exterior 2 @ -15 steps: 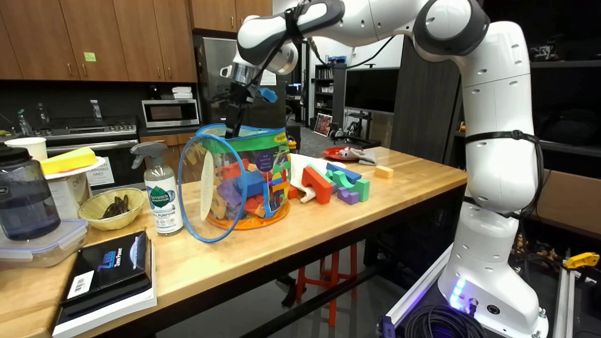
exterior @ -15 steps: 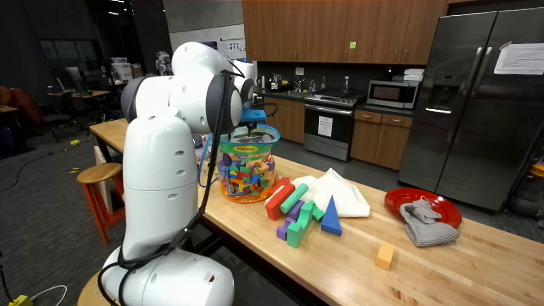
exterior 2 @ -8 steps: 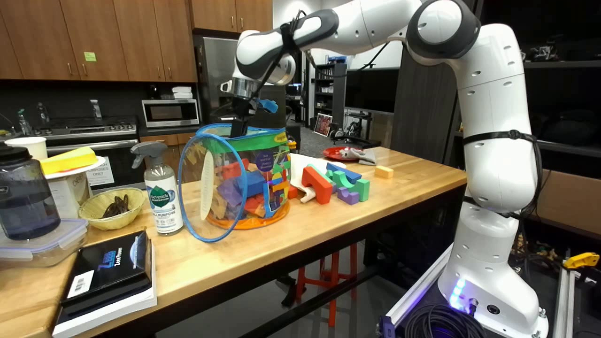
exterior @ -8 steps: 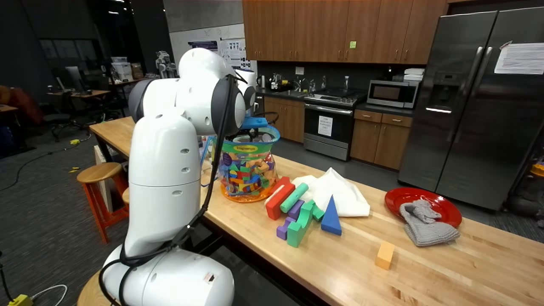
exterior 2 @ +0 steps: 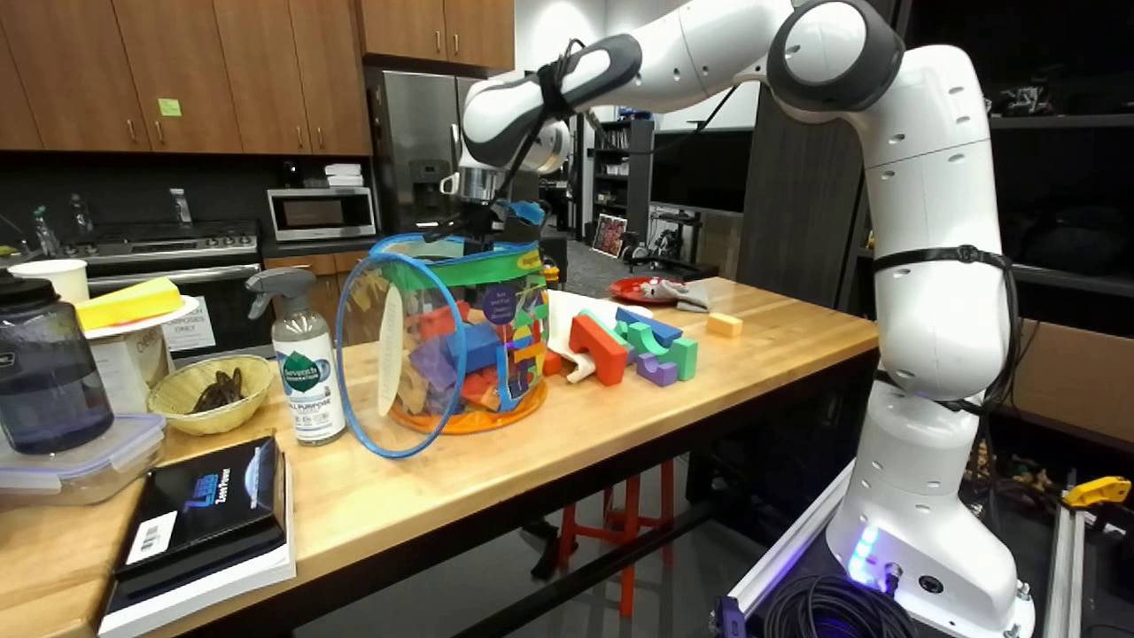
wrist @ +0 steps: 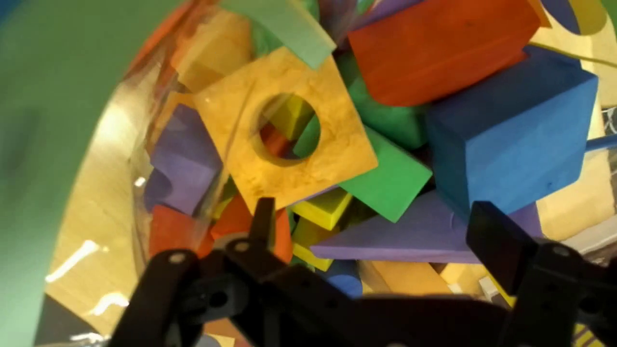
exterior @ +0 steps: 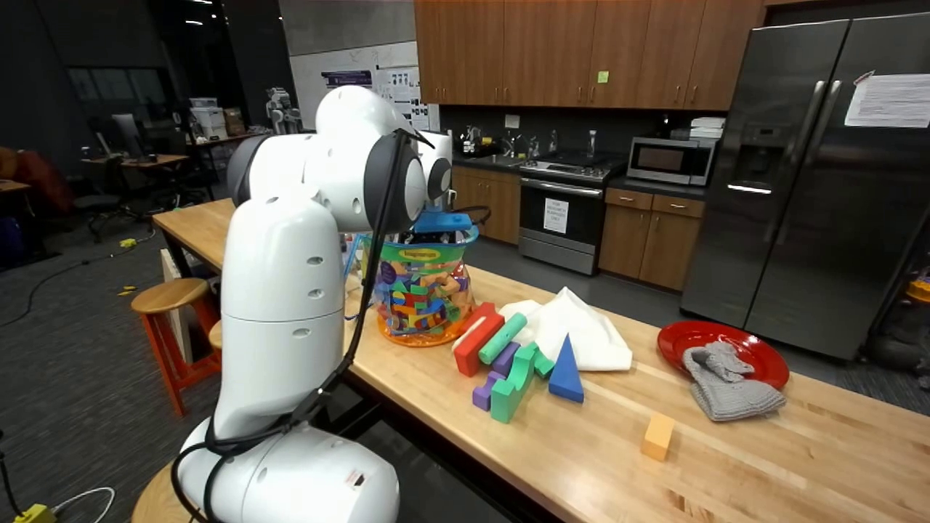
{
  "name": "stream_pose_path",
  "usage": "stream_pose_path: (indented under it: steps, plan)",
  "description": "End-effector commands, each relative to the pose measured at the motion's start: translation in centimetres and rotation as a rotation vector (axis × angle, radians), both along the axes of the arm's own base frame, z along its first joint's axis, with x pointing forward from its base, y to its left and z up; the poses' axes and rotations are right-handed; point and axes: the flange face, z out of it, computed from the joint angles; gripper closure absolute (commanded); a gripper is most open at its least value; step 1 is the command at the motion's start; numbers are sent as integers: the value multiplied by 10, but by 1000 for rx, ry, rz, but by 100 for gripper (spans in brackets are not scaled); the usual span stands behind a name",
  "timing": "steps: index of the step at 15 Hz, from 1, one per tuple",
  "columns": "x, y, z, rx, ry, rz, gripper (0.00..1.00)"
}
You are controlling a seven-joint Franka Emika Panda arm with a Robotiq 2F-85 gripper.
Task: Remove a triangular green block from the clear bag and put it on the table
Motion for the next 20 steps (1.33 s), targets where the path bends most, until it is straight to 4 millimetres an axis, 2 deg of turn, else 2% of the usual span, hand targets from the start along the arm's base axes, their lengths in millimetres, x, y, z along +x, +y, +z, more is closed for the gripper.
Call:
stream_pose_path:
  steps: [1,6,12,20]
  plan:
    - [-13,-18,6,-24,4,-42,0]
    - [-21,-24,3,-25,-1,-74,0]
    - [-18,-21,8,18,-138,-75,0]
    - [-21,-17,-2,3,-152,-29,0]
